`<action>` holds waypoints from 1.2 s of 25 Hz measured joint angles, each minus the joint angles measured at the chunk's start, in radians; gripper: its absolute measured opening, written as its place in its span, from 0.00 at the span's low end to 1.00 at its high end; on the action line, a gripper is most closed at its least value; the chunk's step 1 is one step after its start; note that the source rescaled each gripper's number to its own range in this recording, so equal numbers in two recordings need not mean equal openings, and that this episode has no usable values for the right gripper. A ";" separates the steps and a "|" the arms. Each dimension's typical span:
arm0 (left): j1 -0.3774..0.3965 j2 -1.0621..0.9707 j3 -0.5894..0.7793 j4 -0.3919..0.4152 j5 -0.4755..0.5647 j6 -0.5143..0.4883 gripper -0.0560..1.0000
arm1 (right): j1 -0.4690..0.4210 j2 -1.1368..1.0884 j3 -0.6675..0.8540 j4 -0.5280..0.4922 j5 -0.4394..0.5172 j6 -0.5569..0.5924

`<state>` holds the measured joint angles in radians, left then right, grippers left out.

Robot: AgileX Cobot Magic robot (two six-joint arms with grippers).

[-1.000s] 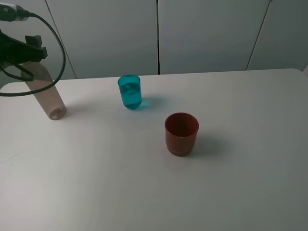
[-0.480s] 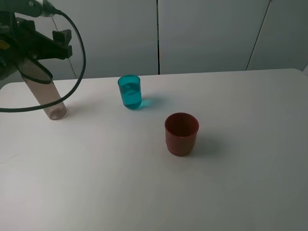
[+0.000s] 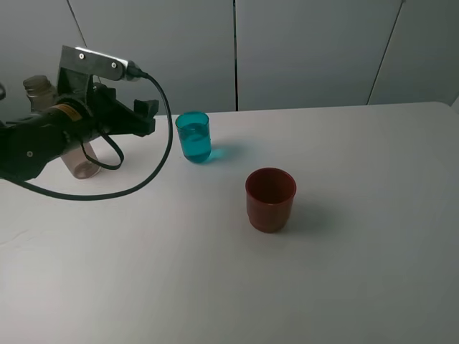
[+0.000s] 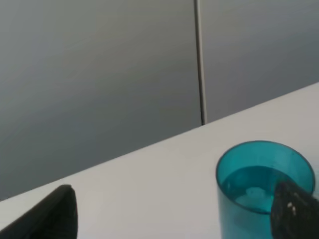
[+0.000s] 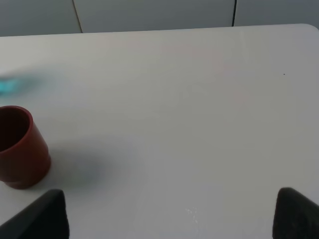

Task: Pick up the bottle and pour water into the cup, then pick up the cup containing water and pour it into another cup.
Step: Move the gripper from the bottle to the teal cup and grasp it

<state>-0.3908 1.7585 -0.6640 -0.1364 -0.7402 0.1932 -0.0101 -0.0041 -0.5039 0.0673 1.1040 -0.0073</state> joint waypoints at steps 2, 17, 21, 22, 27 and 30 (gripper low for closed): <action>0.000 0.044 0.000 0.041 -0.033 -0.029 0.97 | 0.000 0.000 0.000 0.000 0.000 0.000; -0.002 0.292 -0.112 0.222 -0.072 -0.083 0.97 | 0.000 0.000 0.000 0.000 0.000 0.000; -0.002 0.343 -0.133 0.235 -0.111 -0.102 0.97 | 0.000 0.000 0.000 0.000 0.000 0.000; -0.002 0.355 -0.137 0.239 -0.122 -0.102 0.97 | 0.000 0.000 0.000 0.000 0.000 0.000; -0.002 0.425 -0.175 0.246 -0.185 -0.103 0.97 | 0.000 0.000 0.000 0.000 0.000 0.000; -0.002 0.461 -0.200 0.248 -0.213 -0.103 0.97 | 0.000 0.000 0.000 0.000 0.000 0.000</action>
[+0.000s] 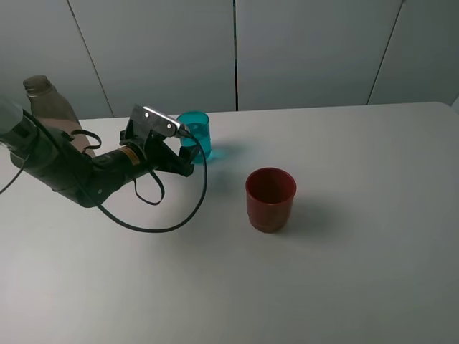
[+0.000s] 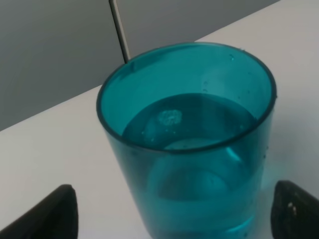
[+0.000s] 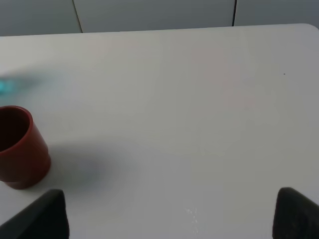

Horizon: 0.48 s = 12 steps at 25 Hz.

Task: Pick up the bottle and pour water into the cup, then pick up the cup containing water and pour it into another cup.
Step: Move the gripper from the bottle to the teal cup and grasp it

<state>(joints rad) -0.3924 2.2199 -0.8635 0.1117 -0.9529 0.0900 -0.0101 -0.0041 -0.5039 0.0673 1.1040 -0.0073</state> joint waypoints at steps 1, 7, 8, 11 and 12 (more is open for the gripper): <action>0.000 0.011 -0.010 0.000 -0.008 0.000 0.97 | 0.000 0.000 0.000 0.000 0.000 0.000; 0.000 0.077 -0.064 0.004 -0.051 -0.001 0.96 | 0.000 0.000 0.000 0.000 0.000 0.000; 0.000 0.091 -0.071 0.004 -0.072 -0.001 0.96 | 0.000 0.000 0.000 0.000 0.000 0.000; 0.000 0.127 -0.097 0.008 -0.107 -0.001 0.96 | 0.000 0.000 0.000 0.000 0.000 0.000; 0.000 0.139 -0.107 0.011 -0.115 -0.001 0.96 | 0.000 0.000 0.000 0.000 0.000 0.000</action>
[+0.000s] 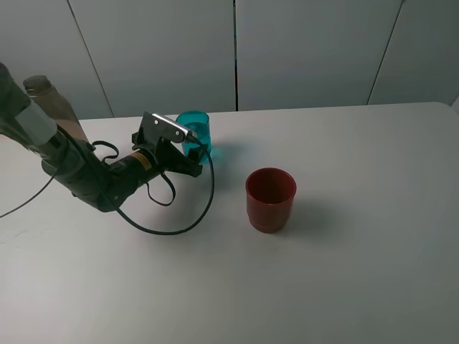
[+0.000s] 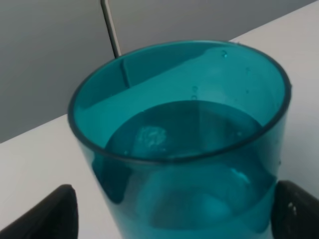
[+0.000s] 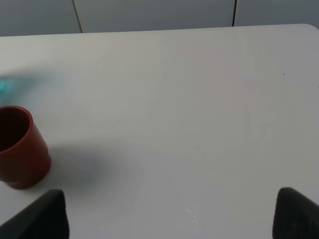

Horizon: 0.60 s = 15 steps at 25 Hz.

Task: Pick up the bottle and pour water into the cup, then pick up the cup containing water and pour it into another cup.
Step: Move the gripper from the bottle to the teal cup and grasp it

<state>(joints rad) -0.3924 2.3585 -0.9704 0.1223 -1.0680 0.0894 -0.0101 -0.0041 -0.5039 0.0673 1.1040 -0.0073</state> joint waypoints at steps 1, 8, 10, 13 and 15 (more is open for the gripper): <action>0.000 0.009 -0.007 0.002 -0.008 0.000 0.96 | 0.000 0.000 0.000 0.000 0.000 0.000; 0.000 0.056 -0.034 0.009 -0.072 0.000 0.96 | 0.000 0.000 0.000 0.000 0.000 0.000; 0.000 0.072 -0.045 0.009 -0.086 0.000 0.96 | 0.000 0.000 0.000 0.000 0.000 0.000; 0.000 0.097 -0.066 0.017 -0.093 0.000 0.96 | 0.000 0.000 0.000 0.000 0.000 0.000; 0.000 0.109 -0.086 0.029 -0.102 0.000 0.96 | 0.000 0.000 0.000 0.000 0.000 0.000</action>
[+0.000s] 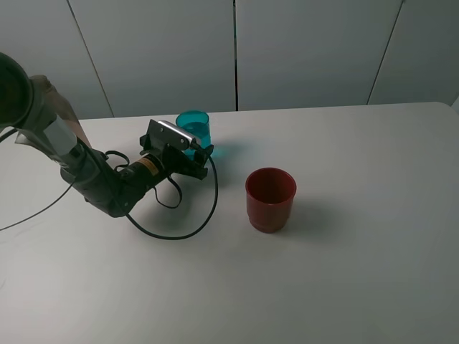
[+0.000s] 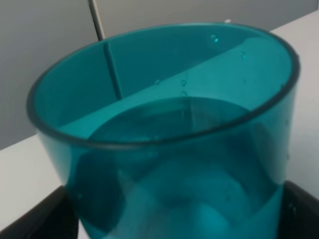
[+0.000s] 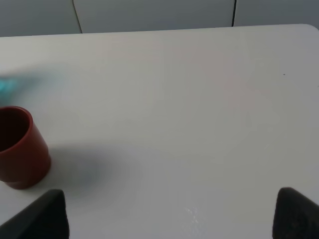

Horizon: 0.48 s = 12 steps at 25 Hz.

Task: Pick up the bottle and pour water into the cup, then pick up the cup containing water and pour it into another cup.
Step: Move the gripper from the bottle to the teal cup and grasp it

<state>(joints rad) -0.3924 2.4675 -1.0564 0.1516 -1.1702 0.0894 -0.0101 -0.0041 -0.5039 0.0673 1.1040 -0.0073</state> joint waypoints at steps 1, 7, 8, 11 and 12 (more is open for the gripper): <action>0.000 0.005 -0.011 0.007 0.000 0.000 0.96 | 0.000 0.000 0.000 0.000 0.000 0.000; 0.000 0.043 -0.084 0.043 -0.018 0.000 0.96 | 0.000 0.000 0.000 0.000 0.000 0.000; 0.000 0.049 -0.095 0.045 -0.018 0.000 0.96 | 0.000 0.000 0.000 0.000 0.000 0.000; 0.000 0.058 -0.111 0.052 -0.018 0.000 0.96 | 0.000 0.000 0.000 0.000 0.000 0.000; 0.000 0.060 -0.115 0.054 -0.018 0.000 0.96 | 0.000 0.000 0.000 0.000 0.000 0.000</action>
<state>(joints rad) -0.3924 2.5272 -1.1711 0.2053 -1.1880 0.0894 -0.0101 -0.0041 -0.5039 0.0673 1.1040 -0.0073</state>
